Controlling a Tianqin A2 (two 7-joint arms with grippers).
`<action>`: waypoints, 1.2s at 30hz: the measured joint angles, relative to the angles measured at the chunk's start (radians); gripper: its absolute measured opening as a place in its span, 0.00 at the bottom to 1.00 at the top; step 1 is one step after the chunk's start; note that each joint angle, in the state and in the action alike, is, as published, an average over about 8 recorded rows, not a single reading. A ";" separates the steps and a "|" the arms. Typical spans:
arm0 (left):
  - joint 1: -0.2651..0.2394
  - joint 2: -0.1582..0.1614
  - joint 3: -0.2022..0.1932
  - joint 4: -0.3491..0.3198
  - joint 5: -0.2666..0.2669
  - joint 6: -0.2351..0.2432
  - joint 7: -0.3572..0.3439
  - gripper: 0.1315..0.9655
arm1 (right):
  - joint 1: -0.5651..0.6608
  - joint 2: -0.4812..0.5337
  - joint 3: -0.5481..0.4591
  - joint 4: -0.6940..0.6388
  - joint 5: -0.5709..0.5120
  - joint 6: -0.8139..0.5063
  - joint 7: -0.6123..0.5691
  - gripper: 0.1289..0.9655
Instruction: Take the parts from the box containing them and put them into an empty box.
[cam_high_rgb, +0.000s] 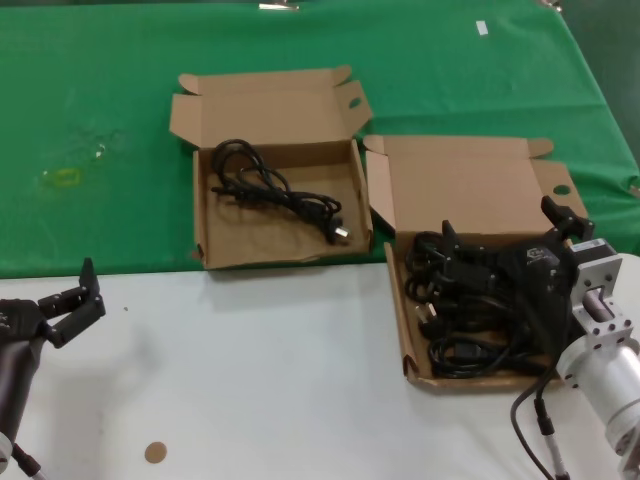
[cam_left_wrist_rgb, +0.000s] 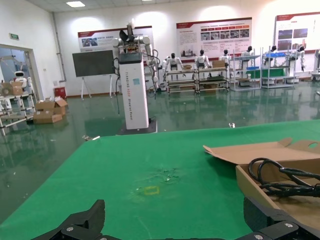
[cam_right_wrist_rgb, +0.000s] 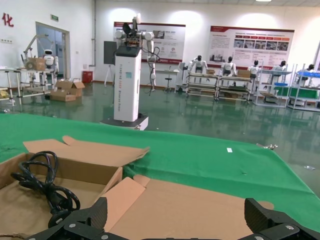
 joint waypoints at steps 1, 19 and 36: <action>0.000 0.000 0.000 0.000 0.000 0.000 0.000 1.00 | 0.000 0.000 0.000 0.000 0.000 0.000 0.000 1.00; 0.000 0.000 0.000 0.000 0.000 0.000 0.000 1.00 | 0.000 0.000 0.000 0.000 0.000 0.000 0.000 1.00; 0.000 0.000 0.000 0.000 0.000 0.000 0.000 1.00 | 0.000 0.000 0.000 0.000 0.000 0.000 0.000 1.00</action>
